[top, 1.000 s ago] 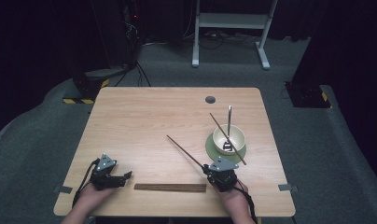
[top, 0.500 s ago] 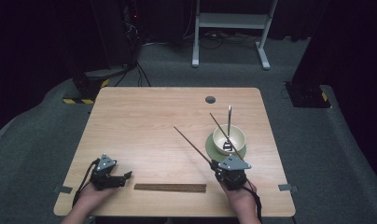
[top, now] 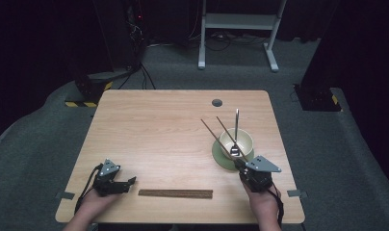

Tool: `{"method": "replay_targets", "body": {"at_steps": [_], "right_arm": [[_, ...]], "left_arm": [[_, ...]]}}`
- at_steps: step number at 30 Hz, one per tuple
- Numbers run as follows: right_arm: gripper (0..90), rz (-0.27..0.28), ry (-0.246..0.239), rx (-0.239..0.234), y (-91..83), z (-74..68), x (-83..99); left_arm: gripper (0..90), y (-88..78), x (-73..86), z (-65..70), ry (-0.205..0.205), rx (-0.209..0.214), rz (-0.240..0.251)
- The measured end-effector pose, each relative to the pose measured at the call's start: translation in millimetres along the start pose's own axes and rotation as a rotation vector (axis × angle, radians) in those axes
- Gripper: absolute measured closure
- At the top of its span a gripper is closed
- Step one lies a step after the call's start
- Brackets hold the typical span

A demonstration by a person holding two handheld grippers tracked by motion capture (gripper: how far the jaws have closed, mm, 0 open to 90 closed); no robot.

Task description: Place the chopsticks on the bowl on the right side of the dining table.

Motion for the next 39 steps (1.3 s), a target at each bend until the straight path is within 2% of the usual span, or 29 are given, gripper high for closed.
{"method": "replay_targets", "body": {"at_steps": [6, 12, 25, 34, 39], "right_arm": [[84.2, -0.010, 0.012, 0.042, 2.0, 9.4, 3.2], [84.2, -0.024, 0.026, 0.057, 5.2, 14.6, 7.2], [84.1, -0.028, 0.064, 0.076, 6.4, 24.2, 13.0], [84.0, -0.032, 0.054, 0.074, 6.6, 24.2, 13.1], [83.7, -0.031, 0.068, 0.073, 5.0, 24.7, 15.1]], "left_arm": [[16.6, -0.1, 0.0, -0.1, 0.002, 0.001, 0.000], [16.6, 0.1, -0.2, -0.1, 0.003, 0.002, 0.001], [16.6, 0.4, -0.5, -0.2, 0.006, 0.003, 0.002], [16.6, 0.4, -0.6, -0.2, 0.006, 0.004, 0.002], [16.6, 0.5, -0.6, -0.2, 0.007, 0.005, 0.002]]}}
Point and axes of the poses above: each handheld gripper's, and its own axes: y roughly forward along the jaws, x roughly out of its underside, z roughly to its right, the point moved 8 cm from there along y, roughly forward along the jaws, and after that the axes turned 5 degrees about -z, right-handed, at the moved point
